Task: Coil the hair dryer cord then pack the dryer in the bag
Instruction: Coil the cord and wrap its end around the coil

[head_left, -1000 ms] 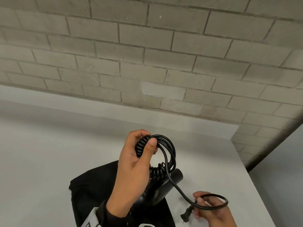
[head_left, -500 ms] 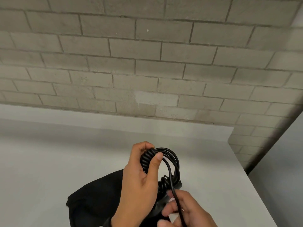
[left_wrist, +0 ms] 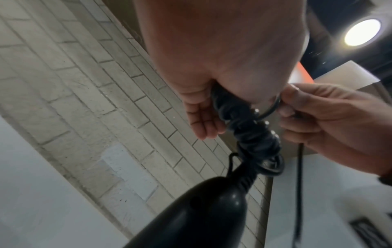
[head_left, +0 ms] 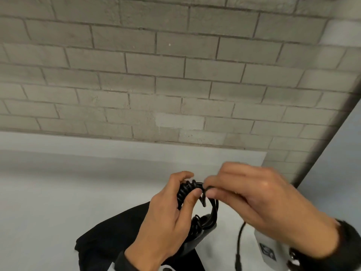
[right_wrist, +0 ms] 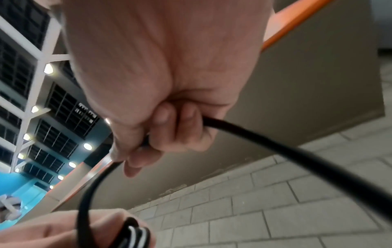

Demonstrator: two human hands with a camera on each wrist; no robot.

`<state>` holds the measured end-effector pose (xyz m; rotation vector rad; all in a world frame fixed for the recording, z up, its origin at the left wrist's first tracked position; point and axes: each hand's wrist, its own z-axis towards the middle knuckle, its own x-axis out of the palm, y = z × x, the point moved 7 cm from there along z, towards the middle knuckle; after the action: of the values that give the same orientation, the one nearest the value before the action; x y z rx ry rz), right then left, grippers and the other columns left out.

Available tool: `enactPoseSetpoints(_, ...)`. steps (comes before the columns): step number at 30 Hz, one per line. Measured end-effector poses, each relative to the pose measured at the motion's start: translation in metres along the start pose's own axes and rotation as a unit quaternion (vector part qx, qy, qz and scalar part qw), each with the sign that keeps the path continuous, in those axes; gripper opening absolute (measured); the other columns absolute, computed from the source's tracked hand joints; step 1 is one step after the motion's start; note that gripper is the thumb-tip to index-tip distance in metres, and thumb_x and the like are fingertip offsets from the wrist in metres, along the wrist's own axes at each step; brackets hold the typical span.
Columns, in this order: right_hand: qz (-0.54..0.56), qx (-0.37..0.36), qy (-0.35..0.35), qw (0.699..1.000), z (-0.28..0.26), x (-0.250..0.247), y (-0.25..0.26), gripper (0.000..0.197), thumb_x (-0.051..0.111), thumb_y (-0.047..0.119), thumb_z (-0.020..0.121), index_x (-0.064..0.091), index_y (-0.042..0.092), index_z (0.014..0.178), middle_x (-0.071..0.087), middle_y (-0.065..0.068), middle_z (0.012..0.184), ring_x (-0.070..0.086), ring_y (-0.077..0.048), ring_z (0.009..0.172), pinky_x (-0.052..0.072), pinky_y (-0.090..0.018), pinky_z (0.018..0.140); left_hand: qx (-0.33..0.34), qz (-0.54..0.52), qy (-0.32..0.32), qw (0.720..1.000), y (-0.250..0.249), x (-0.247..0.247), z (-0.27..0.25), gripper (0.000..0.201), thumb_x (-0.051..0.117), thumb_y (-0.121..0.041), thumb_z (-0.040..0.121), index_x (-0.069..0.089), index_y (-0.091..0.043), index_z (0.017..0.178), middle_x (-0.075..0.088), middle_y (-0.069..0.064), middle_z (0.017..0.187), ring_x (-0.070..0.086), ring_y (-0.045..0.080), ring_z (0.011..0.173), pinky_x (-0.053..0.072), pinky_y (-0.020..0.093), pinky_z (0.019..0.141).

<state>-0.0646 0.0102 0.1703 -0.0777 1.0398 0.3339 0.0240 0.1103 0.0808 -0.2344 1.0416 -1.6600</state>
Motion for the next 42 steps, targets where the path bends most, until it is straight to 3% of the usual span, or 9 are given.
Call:
enactPoseSetpoints(5, 0.200, 0.018, 0.013, 0.980, 0.025, 0.014, -0.021, 0.014, 0.063, 0.024, 0.092, 0.075, 0.016, 0.096, 0.062, 0.019, 0.078, 0.062, -0.002, 0.073, 0.045, -0.011, 0.069, 0.060, -0.008, 0.025, 0.998, -0.013, -0.002, -0.002, 0.008, 0.051, -0.031, 0.096, 0.057, -0.032, 0.102, 0.055, -0.028, 0.072, 0.053, -0.003, 0.060, 0.034, 0.004, 0.060)
enactPoseSetpoints(13, 0.368, 0.090, -0.009, 0.925, 0.024, 0.039, -0.036, 0.014, 0.062, 0.017, 0.089, 0.073, 0.019, 0.098, 0.069, 0.006, 0.080, 0.061, -0.011, 0.070, 0.050, -0.019, 0.070, 0.068, -0.054, 0.014, 0.996, -0.003, -0.011, 0.001, 0.025, 0.055, -0.021, 0.095, 0.066, -0.018, 0.117, 0.062, -0.022, 0.078, 0.060, 0.001, 0.068, 0.042, 0.009, 0.067)
enactPoseSetpoints(17, 0.298, 0.083, -0.010, 0.951, 0.022, 0.037, -0.036, 0.014, 0.057, 0.025, 0.095, 0.069, 0.019, 0.097, 0.066, 0.006, 0.091, 0.064, -0.018, 0.084, 0.052, -0.029, 0.076, 0.062, -0.057, 0.029, 0.996, 0.000, -0.006, 0.001, 0.016, 0.049, -0.033, 0.097, 0.062, -0.026, 0.102, 0.058, -0.017, 0.069, 0.055, 0.008, 0.059, 0.041, 0.015, 0.058)
enactPoseSetpoints(19, 0.285, 0.090, 0.000, 0.954, 0.019, 0.035, -0.038, 0.016, 0.053, 0.029, 0.095, 0.067, 0.021, 0.099, 0.065, -0.001, 0.091, 0.060, -0.021, 0.076, 0.052, -0.036, 0.070, 0.054, -0.061, 0.030, 0.996, 0.004, -0.005, -0.001, 0.017, 0.045, -0.040, 0.098, 0.058, -0.027, 0.099, 0.051, -0.010, 0.061, 0.047, 0.010, 0.051, 0.037, 0.020, 0.051)
enactPoseSetpoints(23, 0.267, 0.057, 0.057, 0.960, 0.014, 0.029, -0.030, 0.015, 0.056, 0.021, 0.095, 0.067, 0.023, 0.105, 0.065, 0.011, 0.090, 0.062, -0.011, 0.083, 0.047, -0.017, 0.074, 0.045, -0.063, 0.035, 0.996, 0.007, -0.004, -0.003, 0.023, 0.042, -0.047, 0.097, 0.055, -0.029, 0.100, 0.049, 0.005, 0.059, 0.044, 0.018, 0.048, 0.037, 0.035, 0.048)
enactPoseSetpoints(28, 0.279, 0.013, 0.090, 0.956, 0.012, 0.028, -0.021, 0.023, 0.080, 0.026, 0.076, 0.075, 0.029, 0.098, 0.056, 0.005, 0.086, 0.057, -0.014, 0.080, 0.044, -0.018, 0.076, 0.036, -0.064, 0.040, 0.997, 0.008, -0.003, -0.003, 0.029, 0.037, -0.060, 0.095, 0.052, -0.036, 0.100, 0.055, 0.008, 0.060, 0.049, 0.023, 0.049, 0.040, 0.043, 0.052)
enactPoseSetpoints(31, 0.296, 0.013, 0.029, 0.955, 0.015, 0.029, -0.024, 0.021, 0.082, 0.027, 0.071, 0.076, 0.026, 0.091, 0.058, 0.005, 0.081, 0.053, -0.016, 0.070, 0.042, -0.021, 0.063, 0.047, -0.071, 0.044, 0.995, 0.004, -0.004, -0.001, 0.025, 0.042, -0.051, 0.097, 0.056, -0.031, 0.104, 0.056, -0.002, 0.060, 0.048, 0.015, 0.047, 0.040, 0.037, 0.048)
enactPoseSetpoints(34, 0.348, 0.036, -0.025, 0.936, 0.016, 0.039, -0.031, 0.018, 0.081, 0.026, 0.071, 0.075, 0.022, 0.088, 0.061, 0.003, 0.078, 0.052, -0.017, 0.065, 0.040, -0.025, 0.056, 0.078, -0.085, 0.049, 0.992, -0.005, -0.005, 0.001, 0.020, 0.048, -0.032, 0.096, 0.062, -0.021, 0.105, 0.053, -0.021, 0.064, 0.047, 0.004, 0.050, 0.035, 0.015, 0.052)
enactPoseSetpoints(42, 0.532, 0.106, -0.077, 0.837, 0.009, 0.071, -0.042, 0.022, 0.079, 0.037, 0.073, 0.072, 0.017, 0.081, 0.066, 0.008, 0.072, 0.061, -0.007, 0.065, 0.050, -0.018, 0.063, 0.058, -0.155, 0.043, 0.985, -0.007, 0.001, -0.001, 0.015, 0.070, -0.018, 0.083, 0.065, -0.012, 0.096, 0.057, -0.023, 0.065, 0.055, 0.000, 0.053, 0.041, 0.010, 0.059)
